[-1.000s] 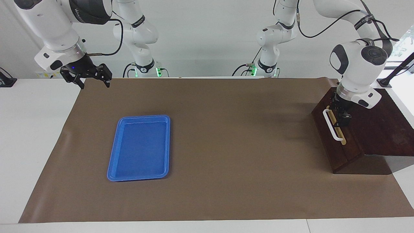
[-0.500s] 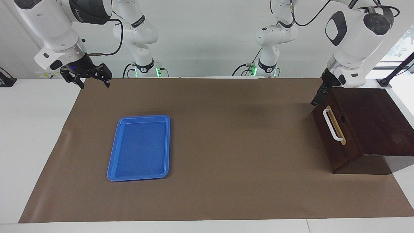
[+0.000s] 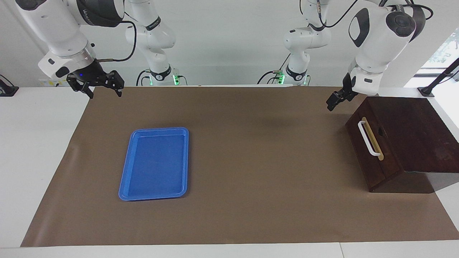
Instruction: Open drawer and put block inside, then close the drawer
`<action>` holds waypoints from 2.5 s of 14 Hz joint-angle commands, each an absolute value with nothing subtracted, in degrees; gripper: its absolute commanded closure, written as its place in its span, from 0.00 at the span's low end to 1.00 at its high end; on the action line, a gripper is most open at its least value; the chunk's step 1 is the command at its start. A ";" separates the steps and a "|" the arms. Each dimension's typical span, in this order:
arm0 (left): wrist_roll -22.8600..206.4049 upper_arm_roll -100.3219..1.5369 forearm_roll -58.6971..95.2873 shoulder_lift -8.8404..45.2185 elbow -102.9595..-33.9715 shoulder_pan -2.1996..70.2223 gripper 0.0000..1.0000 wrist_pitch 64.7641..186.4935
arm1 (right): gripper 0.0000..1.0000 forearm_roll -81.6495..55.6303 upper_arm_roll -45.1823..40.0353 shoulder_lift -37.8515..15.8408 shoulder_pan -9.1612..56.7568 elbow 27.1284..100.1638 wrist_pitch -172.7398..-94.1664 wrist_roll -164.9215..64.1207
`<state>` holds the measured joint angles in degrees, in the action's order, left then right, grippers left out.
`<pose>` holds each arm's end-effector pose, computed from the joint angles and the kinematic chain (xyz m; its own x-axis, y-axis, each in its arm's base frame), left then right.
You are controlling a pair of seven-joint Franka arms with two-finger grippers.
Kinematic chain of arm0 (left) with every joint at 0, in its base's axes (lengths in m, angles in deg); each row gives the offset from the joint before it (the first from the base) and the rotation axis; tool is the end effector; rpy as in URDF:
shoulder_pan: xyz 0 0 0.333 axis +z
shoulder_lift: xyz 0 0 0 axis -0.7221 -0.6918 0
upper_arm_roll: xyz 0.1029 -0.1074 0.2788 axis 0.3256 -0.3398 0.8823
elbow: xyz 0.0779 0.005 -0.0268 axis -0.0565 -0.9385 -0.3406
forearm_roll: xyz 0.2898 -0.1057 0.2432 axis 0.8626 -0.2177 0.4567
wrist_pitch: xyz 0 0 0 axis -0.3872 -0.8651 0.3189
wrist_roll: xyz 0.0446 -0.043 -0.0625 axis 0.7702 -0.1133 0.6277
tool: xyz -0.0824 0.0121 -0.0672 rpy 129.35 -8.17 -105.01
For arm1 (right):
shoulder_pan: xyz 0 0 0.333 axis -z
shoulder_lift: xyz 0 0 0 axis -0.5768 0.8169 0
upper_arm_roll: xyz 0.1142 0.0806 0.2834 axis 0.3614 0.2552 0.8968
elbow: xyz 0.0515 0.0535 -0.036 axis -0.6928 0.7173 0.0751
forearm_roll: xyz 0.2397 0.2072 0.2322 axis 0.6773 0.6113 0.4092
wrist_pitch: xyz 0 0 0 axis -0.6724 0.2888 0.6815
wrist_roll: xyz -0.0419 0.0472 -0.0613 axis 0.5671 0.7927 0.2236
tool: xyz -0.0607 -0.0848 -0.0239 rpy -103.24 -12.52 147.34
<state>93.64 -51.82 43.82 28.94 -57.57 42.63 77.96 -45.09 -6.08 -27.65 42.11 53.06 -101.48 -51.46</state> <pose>0.5373 -0.0853 0.5656 0.9832 0.1447 -0.1112 0.1409 -0.9892 -0.0415 0.5358 -0.0324 0.6073 0.9917 0.0648 -0.1113 0.0668 -0.9977 0.0140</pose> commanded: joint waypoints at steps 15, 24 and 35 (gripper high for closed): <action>84.77 -54.19 43.17 26.75 -52.34 47.19 0.00 73.29 | 0.00 -45.88 -5.38 -28.63 42.78 54.02 -101.81 -52.34; 80.28 -53.40 43.34 26.93 -52.52 47.19 0.00 75.57 | 0.00 -45.88 -5.38 -28.63 42.87 54.02 -101.81 -52.33; 80.46 -53.31 42.99 27.02 -52.43 47.19 0.00 77.86 | 0.00 -45.88 -5.38 -28.63 42.87 54.02 -101.81 -52.33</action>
